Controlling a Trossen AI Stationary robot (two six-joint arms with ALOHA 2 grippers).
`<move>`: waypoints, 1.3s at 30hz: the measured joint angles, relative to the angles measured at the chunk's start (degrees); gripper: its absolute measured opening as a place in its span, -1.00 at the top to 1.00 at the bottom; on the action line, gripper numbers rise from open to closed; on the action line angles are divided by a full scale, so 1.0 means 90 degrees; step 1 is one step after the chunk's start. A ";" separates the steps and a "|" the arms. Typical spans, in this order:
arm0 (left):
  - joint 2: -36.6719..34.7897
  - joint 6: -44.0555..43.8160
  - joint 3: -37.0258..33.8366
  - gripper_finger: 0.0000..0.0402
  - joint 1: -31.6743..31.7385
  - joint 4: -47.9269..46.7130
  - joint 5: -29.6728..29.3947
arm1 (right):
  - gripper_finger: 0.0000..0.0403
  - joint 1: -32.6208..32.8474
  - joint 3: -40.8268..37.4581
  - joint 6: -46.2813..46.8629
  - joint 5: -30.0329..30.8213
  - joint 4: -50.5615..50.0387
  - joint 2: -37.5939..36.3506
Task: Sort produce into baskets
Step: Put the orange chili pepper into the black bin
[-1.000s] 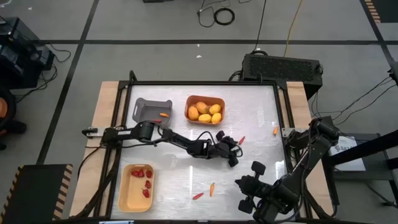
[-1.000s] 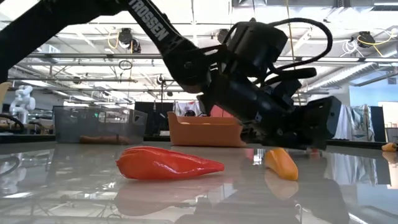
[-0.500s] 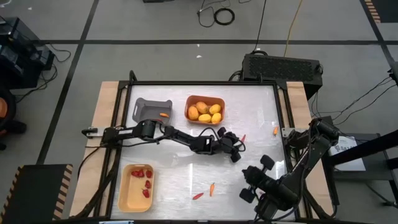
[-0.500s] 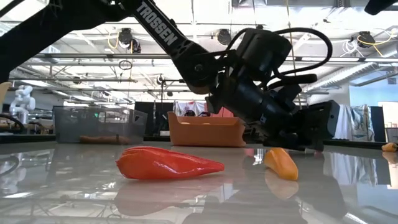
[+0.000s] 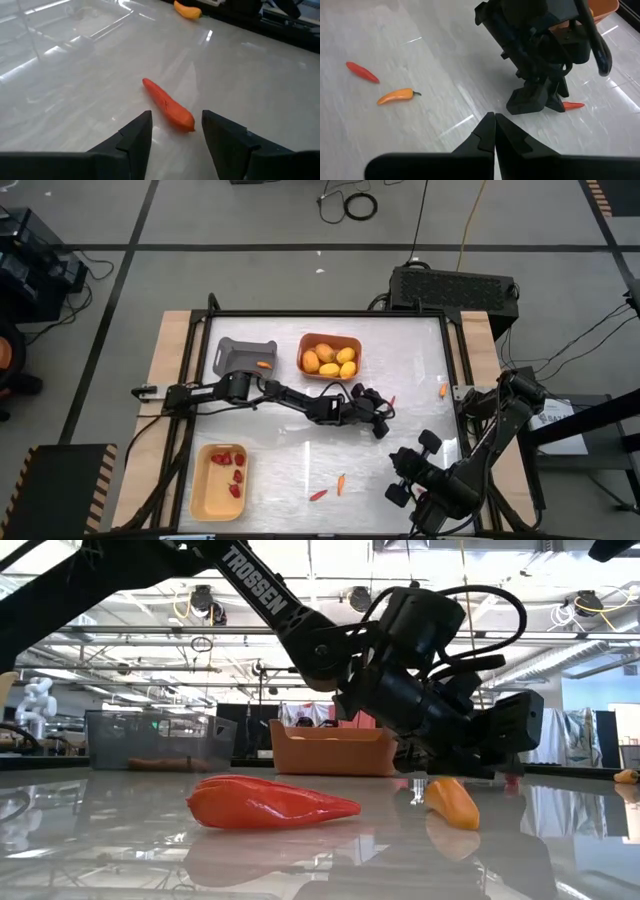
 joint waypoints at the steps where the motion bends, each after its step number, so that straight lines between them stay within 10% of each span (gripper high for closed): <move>1: 0.0000 -0.0003 0.0000 0.10 0.0001 -0.0008 0.0002 | 1.00 0.0002 0.0000 0.0000 0.0002 0.0001 0.0000; 16: 0.0643 -0.0111 0.0852 0.12 -0.0091 -0.0642 -0.0196 | 1.00 0.0002 0.0000 -0.0005 0.0017 0.0007 0.0002; 30: 0.0550 0.0203 0.0828 0.78 -0.0087 -0.0961 -0.0259 | 1.00 0.0002 0.0000 -0.0104 0.0002 0.0040 0.0002; 39: -0.0360 0.1150 0.0779 0.81 -0.0128 -0.2777 0.0210 | 1.00 0.0002 0.0000 -0.0129 -0.0025 0.0187 0.0002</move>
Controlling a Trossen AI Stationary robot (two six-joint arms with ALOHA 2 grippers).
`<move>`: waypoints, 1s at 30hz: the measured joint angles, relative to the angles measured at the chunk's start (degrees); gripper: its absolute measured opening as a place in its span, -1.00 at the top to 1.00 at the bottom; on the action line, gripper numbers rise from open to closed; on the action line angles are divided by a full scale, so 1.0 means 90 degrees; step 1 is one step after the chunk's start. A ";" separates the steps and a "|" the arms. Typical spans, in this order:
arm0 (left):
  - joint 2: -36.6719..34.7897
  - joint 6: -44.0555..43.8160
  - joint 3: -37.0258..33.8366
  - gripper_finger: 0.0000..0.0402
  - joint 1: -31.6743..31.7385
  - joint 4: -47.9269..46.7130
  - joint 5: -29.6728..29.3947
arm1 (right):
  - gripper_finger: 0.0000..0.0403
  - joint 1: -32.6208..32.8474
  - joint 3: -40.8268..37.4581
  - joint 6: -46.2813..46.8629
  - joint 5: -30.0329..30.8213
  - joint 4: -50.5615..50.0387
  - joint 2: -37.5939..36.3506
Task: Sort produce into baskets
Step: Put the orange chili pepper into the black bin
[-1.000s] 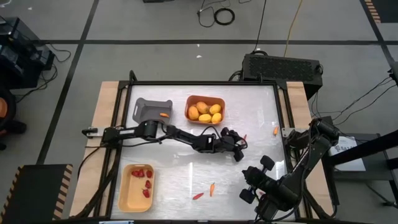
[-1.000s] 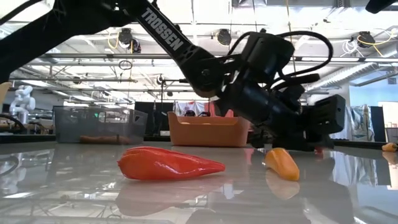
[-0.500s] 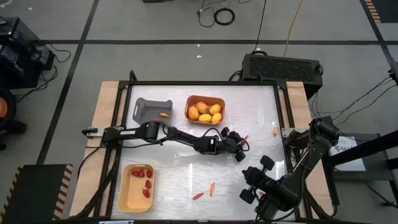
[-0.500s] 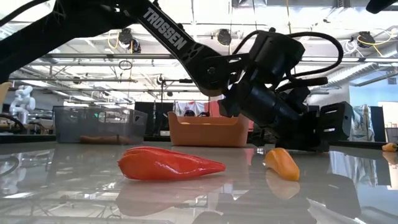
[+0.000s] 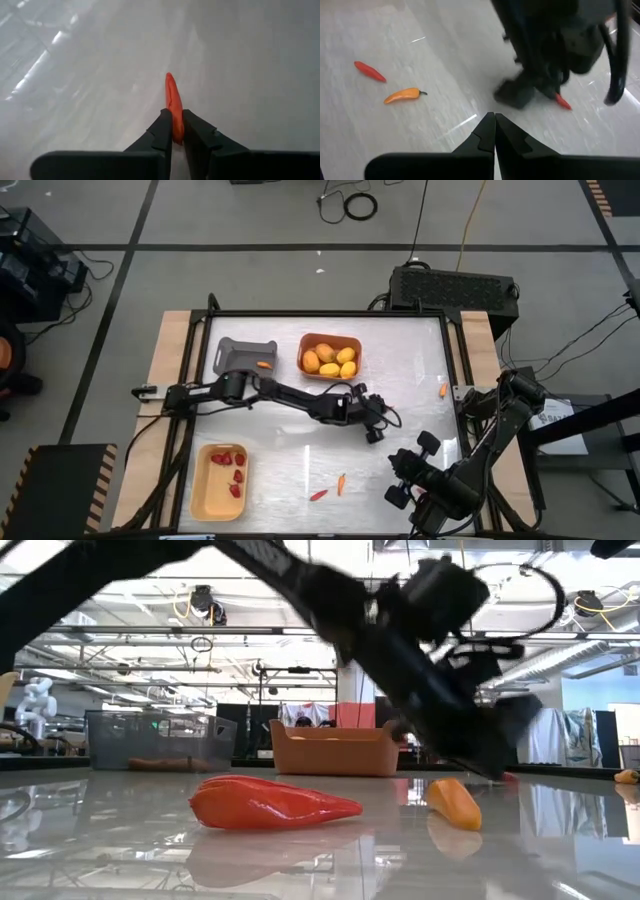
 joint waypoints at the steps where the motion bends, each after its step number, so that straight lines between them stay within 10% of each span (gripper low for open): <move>1: -0.0191 0.0164 -0.0002 0.80 -0.0002 -0.0414 0.0005 | 1.00 0.0000 0.0000 0.0000 -0.0002 0.0000 0.0000; 20: -0.4106 0.0877 0.0023 0.80 0.0328 -0.8044 -0.0564 | 1.00 0.0000 0.0000 -0.0007 0.0036 0.0415 0.0000; 30: -0.5882 0.0533 -0.1610 0.80 0.1358 -0.8898 -0.0722 | 1.00 0.0000 0.0000 -0.0336 0.0031 0.0785 0.0000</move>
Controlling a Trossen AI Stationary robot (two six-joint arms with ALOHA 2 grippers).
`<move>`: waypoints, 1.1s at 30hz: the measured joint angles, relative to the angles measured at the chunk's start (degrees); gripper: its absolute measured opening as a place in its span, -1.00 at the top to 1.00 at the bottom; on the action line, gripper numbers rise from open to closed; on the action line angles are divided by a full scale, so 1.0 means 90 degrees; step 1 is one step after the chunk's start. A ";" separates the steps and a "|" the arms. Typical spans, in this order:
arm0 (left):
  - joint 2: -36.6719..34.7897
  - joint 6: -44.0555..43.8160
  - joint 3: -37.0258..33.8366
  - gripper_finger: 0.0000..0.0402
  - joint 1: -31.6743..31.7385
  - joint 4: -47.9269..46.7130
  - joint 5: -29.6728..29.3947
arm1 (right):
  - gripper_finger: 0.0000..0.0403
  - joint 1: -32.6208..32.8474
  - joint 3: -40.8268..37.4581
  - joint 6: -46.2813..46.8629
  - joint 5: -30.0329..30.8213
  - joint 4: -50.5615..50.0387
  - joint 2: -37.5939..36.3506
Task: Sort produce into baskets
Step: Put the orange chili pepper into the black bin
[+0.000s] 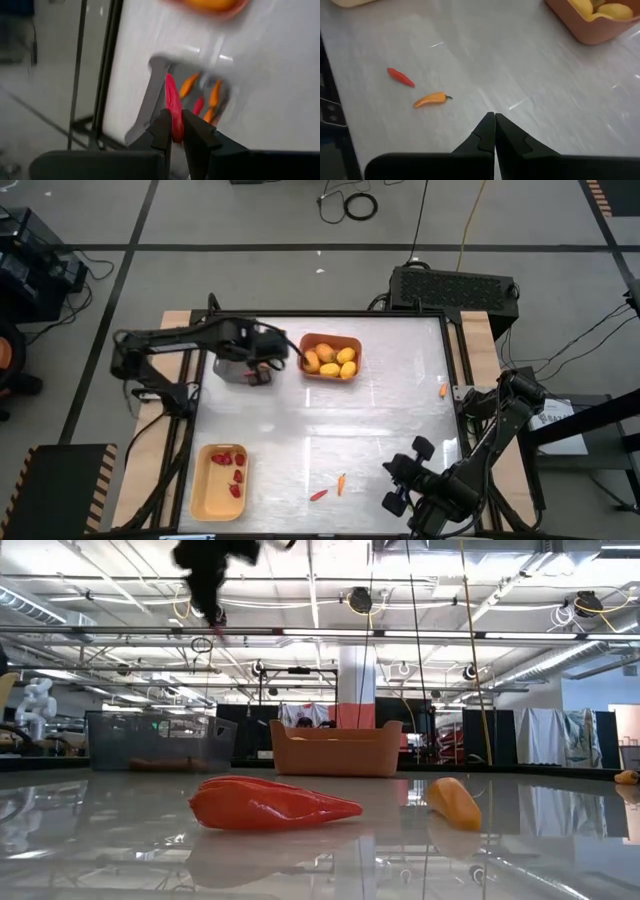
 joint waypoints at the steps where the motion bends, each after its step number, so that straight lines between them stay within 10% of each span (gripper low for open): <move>1: -0.0184 -0.0004 -0.0312 0.80 0.0138 0.0084 0.0000 | 1.00 0.0000 0.0000 -0.0026 0.0001 0.0063 0.0000; 15: -0.1114 0.0044 -0.3575 0.71 0.1071 0.0957 -0.0055 | 1.00 -0.0005 0.0000 -0.0166 0.0305 0.0106 0.0000; 33: -0.1112 -0.0070 -0.3906 0.22 0.1098 0.1421 -0.0335 | 1.00 -0.0002 0.0000 -0.0215 0.0358 0.0143 0.0002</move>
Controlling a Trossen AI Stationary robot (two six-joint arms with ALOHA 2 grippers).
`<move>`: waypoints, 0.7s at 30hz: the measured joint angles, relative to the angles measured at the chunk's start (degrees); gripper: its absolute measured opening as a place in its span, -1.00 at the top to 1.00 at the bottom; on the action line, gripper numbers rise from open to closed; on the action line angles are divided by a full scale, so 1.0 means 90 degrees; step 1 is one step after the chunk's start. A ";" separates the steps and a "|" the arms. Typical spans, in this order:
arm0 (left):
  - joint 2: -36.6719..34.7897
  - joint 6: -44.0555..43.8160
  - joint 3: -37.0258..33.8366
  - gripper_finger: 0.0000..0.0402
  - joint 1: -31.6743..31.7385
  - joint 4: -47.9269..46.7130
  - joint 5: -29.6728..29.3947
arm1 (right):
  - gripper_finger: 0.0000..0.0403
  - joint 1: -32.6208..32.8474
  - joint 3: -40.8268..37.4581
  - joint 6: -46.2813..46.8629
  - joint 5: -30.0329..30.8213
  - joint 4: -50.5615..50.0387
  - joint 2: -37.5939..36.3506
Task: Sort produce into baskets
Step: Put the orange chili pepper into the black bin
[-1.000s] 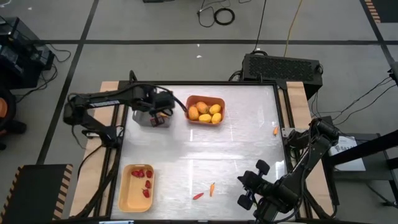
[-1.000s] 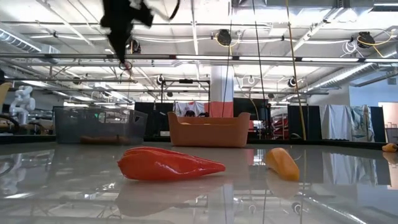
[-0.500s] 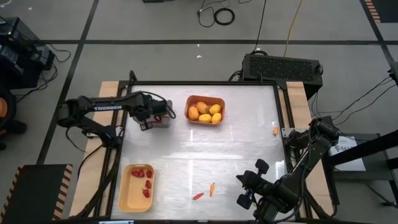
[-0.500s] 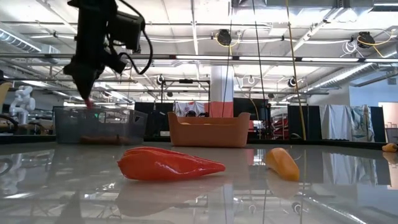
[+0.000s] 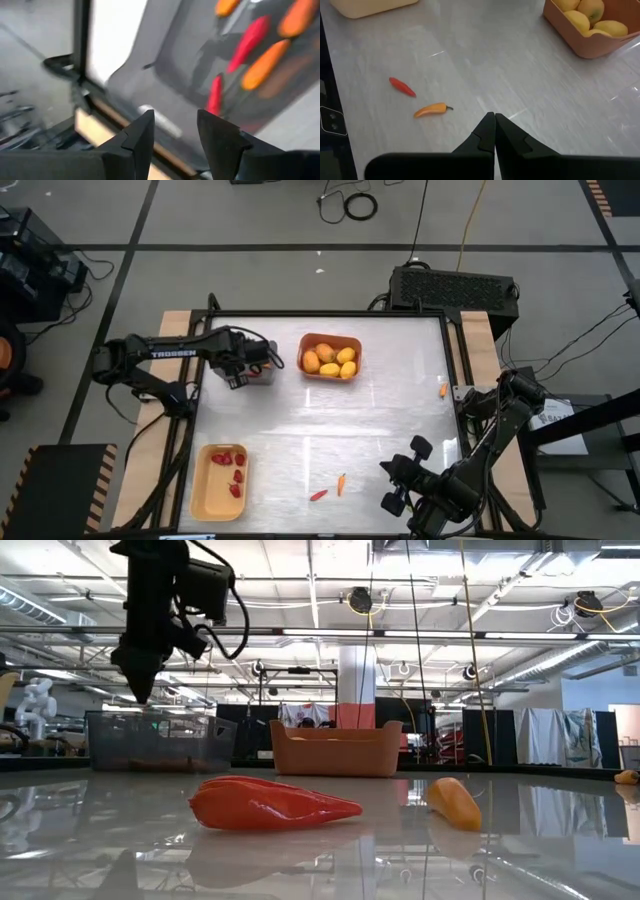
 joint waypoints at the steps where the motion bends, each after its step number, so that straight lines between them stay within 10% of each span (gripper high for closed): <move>1: 0.0000 0.0001 0.0019 0.22 -0.0011 0.0085 0.0147 | 1.00 0.0002 0.0000 0.0000 -0.0008 0.0002 0.0000; 13: -0.0002 -0.0122 0.1005 0.22 -0.0419 0.1068 0.1995 | 1.00 0.0000 0.0000 0.0002 -0.0013 0.0027 -0.0001; 21: 0.0026 -0.0612 0.1029 0.22 -0.1372 0.3537 0.3741 | 1.00 0.0002 0.0000 0.0002 -0.0056 0.0216 -0.0001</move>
